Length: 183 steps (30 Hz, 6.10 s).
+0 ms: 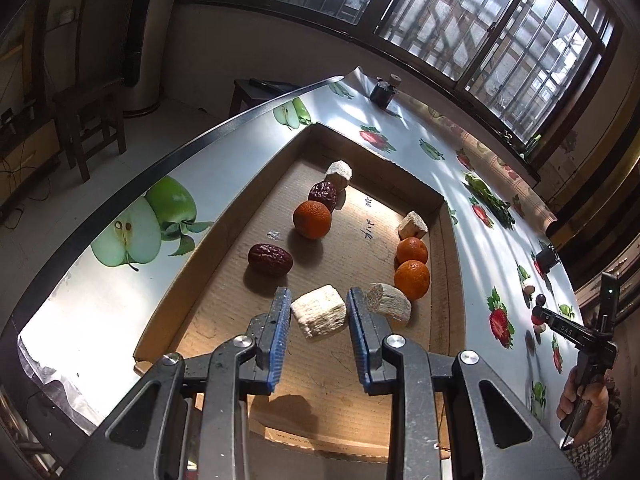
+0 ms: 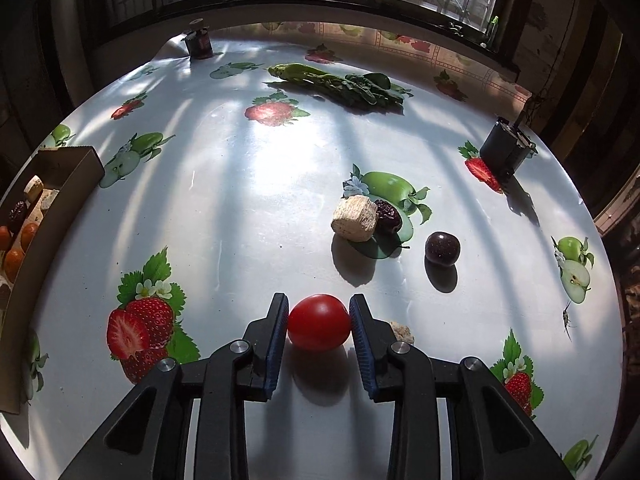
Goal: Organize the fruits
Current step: 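Open the left gripper in the box while the right gripper carries the tomato in, then withdraw both grippers from the box toward the food pile, then grasp a beige block with the left gripper while the right grasps the round cake, then carry the block and cake into the box and open both grippers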
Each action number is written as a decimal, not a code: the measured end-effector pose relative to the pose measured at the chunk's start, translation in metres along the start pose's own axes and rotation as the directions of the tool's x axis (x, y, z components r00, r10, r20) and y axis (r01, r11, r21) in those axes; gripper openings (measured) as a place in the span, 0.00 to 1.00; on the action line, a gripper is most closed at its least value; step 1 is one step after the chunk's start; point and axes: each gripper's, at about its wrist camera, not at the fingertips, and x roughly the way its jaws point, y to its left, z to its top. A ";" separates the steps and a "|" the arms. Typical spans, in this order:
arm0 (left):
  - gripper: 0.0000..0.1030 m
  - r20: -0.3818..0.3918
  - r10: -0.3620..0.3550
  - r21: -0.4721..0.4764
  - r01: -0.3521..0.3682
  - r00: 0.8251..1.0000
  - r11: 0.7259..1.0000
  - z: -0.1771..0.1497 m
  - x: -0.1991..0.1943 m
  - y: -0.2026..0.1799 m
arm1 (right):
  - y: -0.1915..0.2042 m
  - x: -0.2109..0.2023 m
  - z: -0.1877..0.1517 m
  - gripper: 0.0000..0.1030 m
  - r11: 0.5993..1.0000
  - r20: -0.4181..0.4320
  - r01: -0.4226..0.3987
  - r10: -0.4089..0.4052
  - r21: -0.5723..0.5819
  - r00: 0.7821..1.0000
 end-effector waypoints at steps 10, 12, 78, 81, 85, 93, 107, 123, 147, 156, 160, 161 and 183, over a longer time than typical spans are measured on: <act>0.27 -0.071 0.115 0.053 -0.112 0.991 0.992 0.014 0.022 0.009 | 0.149 -0.081 0.000 0.33 0.897 0.040 -0.412 0.422 -0.160 0.906; 0.27 -0.059 0.123 0.080 -0.118 0.991 0.990 0.010 0.020 0.009 | 0.189 -0.079 -0.008 0.33 0.864 0.001 -0.452 0.463 -0.221 0.886; 0.64 -0.080 -0.078 0.429 0.105 0.994 0.897 -0.004 0.020 -0.236 | -0.064 -0.002 -0.035 0.61 0.981 0.074 -0.088 0.076 0.175 0.994; 0.64 -0.124 -0.080 0.437 0.127 0.989 0.890 0.004 0.051 -0.263 | -0.061 0.006 -0.034 0.43 0.982 0.071 -0.086 0.074 0.170 0.995; 0.64 -0.207 -0.098 0.439 0.182 0.973 0.880 0.000 0.096 -0.301 | -0.065 0.008 -0.037 0.29 0.980 0.082 -0.068 0.054 0.186 0.995; 0.64 -0.357 -0.158 0.395 0.302 0.921 0.868 -0.020 0.174 -0.370 | -0.100 0.000 -0.049 0.29 0.949 0.088 -0.065 0.039 0.310 0.995; 0.29 -0.364 -0.141 0.459 0.309 0.921 0.833 -0.032 0.222 -0.401 | -0.105 0.002 -0.045 0.29 0.929 0.081 -0.106 0.083 0.353 0.993; 0.28 -0.267 -0.201 0.498 0.313 0.943 0.809 -0.041 0.156 -0.378 | -0.104 0.002 -0.045 0.29 0.931 0.083 -0.109 0.085 0.349 0.993; 0.28 -0.036 -0.255 0.395 0.248 0.966 0.885 -0.056 0.008 -0.231 | -0.105 -0.002 -0.053 0.29 0.926 0.123 -0.036 -0.011 0.376 0.992; 0.28 0.029 -0.235 0.337 0.212 0.972 0.917 -0.039 -0.014 -0.181 | -0.075 -0.034 -0.061 0.29 0.938 0.124 -0.113 0.076 0.329 0.989; 0.28 0.071 -0.190 0.302 0.161 0.979 0.940 -0.031 -0.024 -0.149 | -0.032 -0.070 -0.049 0.29 0.946 0.200 -0.217 0.171 0.240 0.965; 0.28 0.080 -0.177 0.290 0.147 0.981 0.946 -0.028 -0.025 -0.140 | -0.018 -0.076 -0.045 0.29 0.946 0.209 -0.243 0.198 0.213 0.958; 0.28 -0.018 0.045 0.093 -0.043 0.999 0.995 -0.015 0.011 -0.004 | 0.273 -0.073 -0.074 0.30 0.837 0.001 -0.390 0.423 -0.384 0.906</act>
